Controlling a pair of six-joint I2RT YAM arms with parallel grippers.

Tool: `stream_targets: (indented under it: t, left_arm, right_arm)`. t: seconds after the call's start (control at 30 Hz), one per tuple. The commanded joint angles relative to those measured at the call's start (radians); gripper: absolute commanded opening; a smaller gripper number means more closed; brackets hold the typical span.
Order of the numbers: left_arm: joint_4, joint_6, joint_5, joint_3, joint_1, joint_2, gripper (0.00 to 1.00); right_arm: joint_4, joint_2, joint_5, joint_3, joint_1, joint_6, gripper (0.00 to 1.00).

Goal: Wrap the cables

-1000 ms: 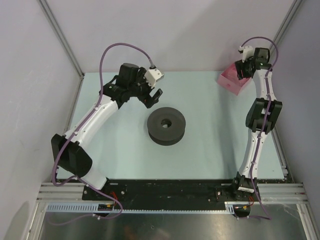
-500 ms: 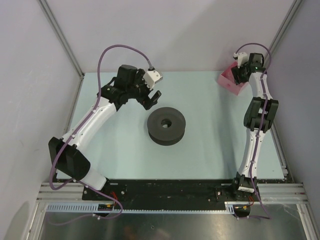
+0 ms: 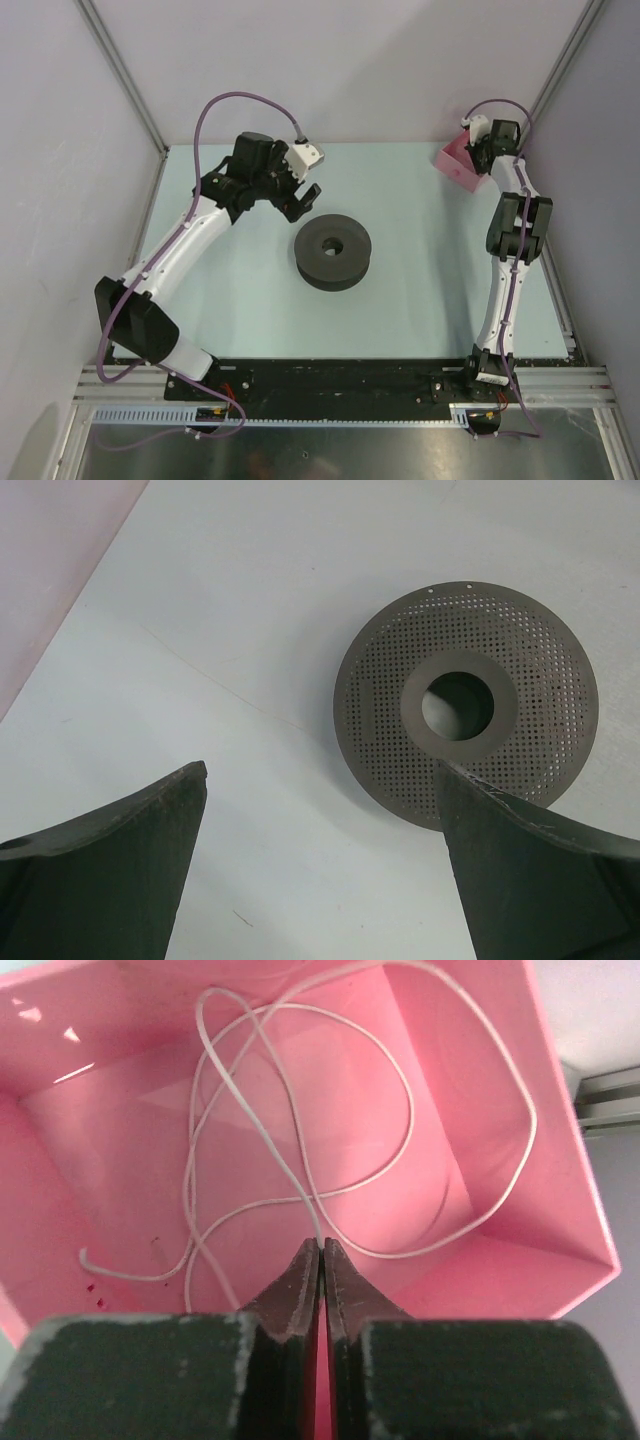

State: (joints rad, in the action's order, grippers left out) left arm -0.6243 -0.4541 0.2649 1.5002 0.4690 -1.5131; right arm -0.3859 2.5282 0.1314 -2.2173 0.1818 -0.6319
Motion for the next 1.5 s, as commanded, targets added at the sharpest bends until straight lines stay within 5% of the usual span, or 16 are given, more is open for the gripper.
stream_targets:
  t: [0.0,0.33,0.67,0.83,1.07,1.23,1.47]
  left_arm:
    - [0.003,-0.008,-0.016,-0.002,0.002,0.036,1.00]
    - [0.004,0.106,0.011,0.057,-0.040,-0.030,1.00]
    - [0.005,0.284,0.158,0.158,-0.198,-0.104,0.99]
    - [0.007,0.325,0.235,0.190,-0.250,-0.128,0.99]
    - [0.016,0.349,0.311,0.221,-0.277,-0.155,1.00]
    - [0.032,0.319,0.427,0.212,-0.293,-0.148,0.99]
    - [0.073,0.210,0.555,0.135,-0.301,-0.082,0.99]
  right_arm:
    - [0.166,-0.103,-0.017,0.047,-0.010,0.002,0.02]
    - [0.462,-0.366,-0.008,0.138,0.034,0.210,0.00]
    - [0.559,-0.597,0.101,0.068,0.019,0.547,0.00]
    - [0.599,-0.690,0.158,0.003,-0.076,0.685,0.00]
    - [0.624,-0.779,0.181,-0.025,-0.286,0.621,0.00]
    - [0.627,-0.860,0.185,0.149,-0.380,0.558,0.00]
    - [0.607,-0.948,0.189,0.409,-0.421,0.705,0.00]
